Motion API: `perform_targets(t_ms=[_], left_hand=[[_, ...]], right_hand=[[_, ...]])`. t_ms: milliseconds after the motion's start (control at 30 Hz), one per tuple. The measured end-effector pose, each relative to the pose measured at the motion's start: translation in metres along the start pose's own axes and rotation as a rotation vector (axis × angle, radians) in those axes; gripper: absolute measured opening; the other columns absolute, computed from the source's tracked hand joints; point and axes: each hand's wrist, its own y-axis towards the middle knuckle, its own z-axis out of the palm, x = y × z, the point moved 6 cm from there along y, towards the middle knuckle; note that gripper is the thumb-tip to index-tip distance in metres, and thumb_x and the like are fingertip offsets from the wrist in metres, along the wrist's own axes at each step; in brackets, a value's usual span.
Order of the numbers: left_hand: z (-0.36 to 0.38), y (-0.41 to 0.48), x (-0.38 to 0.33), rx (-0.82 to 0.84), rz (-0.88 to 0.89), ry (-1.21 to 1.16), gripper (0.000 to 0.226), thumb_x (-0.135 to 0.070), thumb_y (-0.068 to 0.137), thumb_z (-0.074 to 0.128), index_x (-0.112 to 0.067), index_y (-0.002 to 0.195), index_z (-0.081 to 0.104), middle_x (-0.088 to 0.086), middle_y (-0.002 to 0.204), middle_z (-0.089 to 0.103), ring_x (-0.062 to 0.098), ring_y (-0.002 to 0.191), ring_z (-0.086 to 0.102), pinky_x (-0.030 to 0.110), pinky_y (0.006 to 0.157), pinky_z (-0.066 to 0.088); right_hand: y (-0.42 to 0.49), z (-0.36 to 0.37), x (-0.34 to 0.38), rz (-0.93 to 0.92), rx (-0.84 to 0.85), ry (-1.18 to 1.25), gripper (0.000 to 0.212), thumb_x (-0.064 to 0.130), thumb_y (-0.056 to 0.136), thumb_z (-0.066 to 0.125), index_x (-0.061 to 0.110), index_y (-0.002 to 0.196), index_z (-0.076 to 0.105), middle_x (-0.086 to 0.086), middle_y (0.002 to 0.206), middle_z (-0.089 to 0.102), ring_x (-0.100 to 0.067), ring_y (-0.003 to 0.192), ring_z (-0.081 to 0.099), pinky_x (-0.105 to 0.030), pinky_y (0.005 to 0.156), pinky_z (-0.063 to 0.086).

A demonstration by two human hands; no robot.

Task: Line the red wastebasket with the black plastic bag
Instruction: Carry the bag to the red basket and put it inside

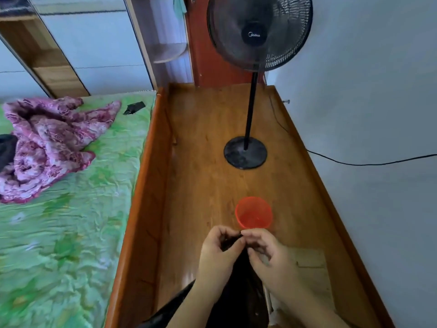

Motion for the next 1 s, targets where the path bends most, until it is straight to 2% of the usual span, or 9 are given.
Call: perform_targets(t_ms=[100,300,400,567,700,833,1000], left_hand=[[-0.002,0.056,-0.013,0.043,0.000,0.019,0.011,-0.003,0.077,0.065,-0.012,0.077,0.059,0.007,0.079,0.066,0.013,0.072,0.062,0.022,0.066,0.049],[-0.027,0.157,-0.051,0.092,0.029,-0.003,0.015,0.001,0.078,0.063,-0.013,0.081,0.059,0.013,0.086,0.065,0.024,0.082,0.063,0.034,0.076,0.051],[-0.032,0.189,-0.058,0.106,0.034,0.015,0.018,0.007,0.078,0.059,-0.010,0.083,0.058,0.012,0.087,0.066,0.021,0.082,0.063,0.032,0.076,0.051],[-0.031,0.210,-0.059,0.148,0.003,-0.004,0.023,0.011,0.077,0.056,-0.012,0.079,0.057,0.009,0.081,0.065,0.012,0.074,0.062,0.018,0.065,0.050],[-0.034,0.226,-0.061,0.151,-0.008,0.000,0.024,0.009,0.077,0.058,-0.015,0.077,0.058,0.013,0.082,0.064,0.022,0.076,0.061,0.029,0.069,0.049],[-0.036,0.236,-0.063,0.185,-0.007,-0.015,0.024,0.010,0.076,0.058,-0.014,0.076,0.057,0.009,0.074,0.062,0.016,0.067,0.057,0.025,0.062,0.047],[-0.030,0.249,-0.065,0.224,-0.019,-0.059,0.025,0.011,0.076,0.057,-0.014,0.075,0.058,0.013,0.079,0.063,0.020,0.072,0.058,0.028,0.065,0.047]], right_hand=[[0.052,0.002,0.000,0.028,-0.030,-0.046,0.052,-0.005,0.079,0.054,0.046,0.093,0.058,0.023,0.097,0.064,0.004,0.095,0.058,-0.007,0.079,0.042],[0.157,0.011,0.023,0.053,-0.009,-0.079,0.040,0.004,0.084,0.054,0.042,0.097,0.054,0.014,0.095,0.064,0.003,0.094,0.058,-0.012,0.081,0.045],[0.183,0.008,0.025,0.066,-0.075,-0.072,0.039,0.001,0.084,0.054,0.038,0.097,0.054,0.009,0.095,0.065,0.002,0.092,0.058,-0.012,0.081,0.045],[0.205,0.009,0.028,0.067,-0.096,-0.129,0.038,0.002,0.083,0.056,0.037,0.096,0.053,0.008,0.094,0.062,0.005,0.089,0.056,-0.006,0.076,0.042],[0.221,0.009,0.035,0.021,-0.127,-0.175,0.037,0.000,0.081,0.058,0.032,0.097,0.053,0.004,0.093,0.061,0.005,0.089,0.054,-0.004,0.076,0.040],[0.232,0.010,0.037,-0.006,-0.151,-0.206,0.037,-0.004,0.079,0.058,0.026,0.100,0.056,0.005,0.094,0.058,0.004,0.091,0.053,-0.005,0.078,0.039],[0.247,0.011,0.038,-0.038,-0.153,-0.241,0.037,-0.004,0.077,0.059,0.024,0.102,0.056,0.004,0.095,0.057,0.002,0.094,0.053,-0.008,0.080,0.040]])
